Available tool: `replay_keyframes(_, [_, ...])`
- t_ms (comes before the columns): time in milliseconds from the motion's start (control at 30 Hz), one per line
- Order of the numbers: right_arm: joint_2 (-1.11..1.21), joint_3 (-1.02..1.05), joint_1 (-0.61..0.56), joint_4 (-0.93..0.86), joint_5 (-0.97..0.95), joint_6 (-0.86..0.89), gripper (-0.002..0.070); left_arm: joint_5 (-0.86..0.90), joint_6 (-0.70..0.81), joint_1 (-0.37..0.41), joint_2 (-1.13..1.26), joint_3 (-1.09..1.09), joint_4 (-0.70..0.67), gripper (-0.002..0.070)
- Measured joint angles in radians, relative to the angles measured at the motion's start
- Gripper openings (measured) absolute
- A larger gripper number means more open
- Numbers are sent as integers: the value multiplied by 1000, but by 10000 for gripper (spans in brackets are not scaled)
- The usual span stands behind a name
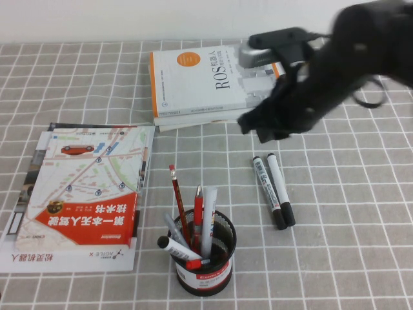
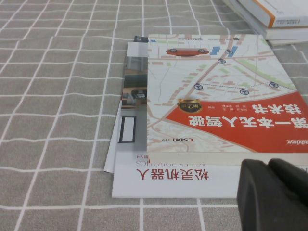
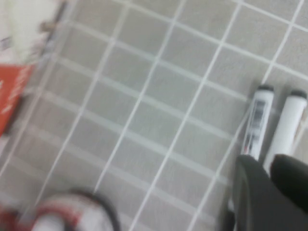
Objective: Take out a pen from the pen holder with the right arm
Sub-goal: 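Take a marker out of the pen holder and lay it on the table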
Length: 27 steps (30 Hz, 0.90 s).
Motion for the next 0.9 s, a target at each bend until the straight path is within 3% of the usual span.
replay_keyframes(133, [-223, 189, 15, -1, -23, -14, 0, 0, 0, 0, 0, 0, 0, -3])
replay_keyframes(600, [-982, 797, 15, -13, -139, 41, -12, 0, 0, 0, 0, 0, 0, -3])
replay_keyframes(900, [-1049, 889, 15, -55, -9, 149, -12, 0, 0, 0, 0, 0, 0, -3])
